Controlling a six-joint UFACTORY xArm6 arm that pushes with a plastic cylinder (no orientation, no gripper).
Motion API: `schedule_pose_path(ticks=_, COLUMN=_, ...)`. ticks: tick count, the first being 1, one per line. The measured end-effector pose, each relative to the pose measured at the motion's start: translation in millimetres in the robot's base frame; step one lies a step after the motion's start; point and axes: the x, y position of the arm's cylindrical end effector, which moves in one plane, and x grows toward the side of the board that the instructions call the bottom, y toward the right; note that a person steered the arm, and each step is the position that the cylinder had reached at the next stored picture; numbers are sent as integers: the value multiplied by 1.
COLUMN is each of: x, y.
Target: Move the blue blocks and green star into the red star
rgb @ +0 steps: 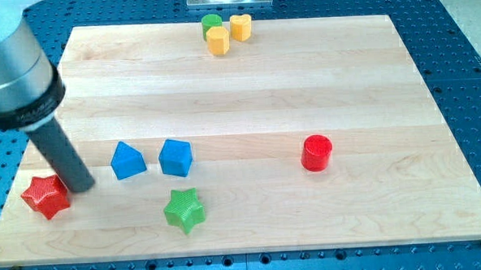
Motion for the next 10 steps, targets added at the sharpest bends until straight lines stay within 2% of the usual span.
schedule_pose_path(ticks=1, x=-59, y=33)
schedule_pose_path(ticks=2, x=-70, y=131)
schedule_pose_path(ticks=3, x=-60, y=196)
schedule_pose_path(ticks=4, x=-18, y=182)
schedule_pose_path(ticks=5, x=1, y=134)
schedule_pose_path(ticks=6, x=5, y=90)
schedule_pose_path(ticks=8, x=-24, y=67)
schedule_pose_path(ticks=10, x=-24, y=16)
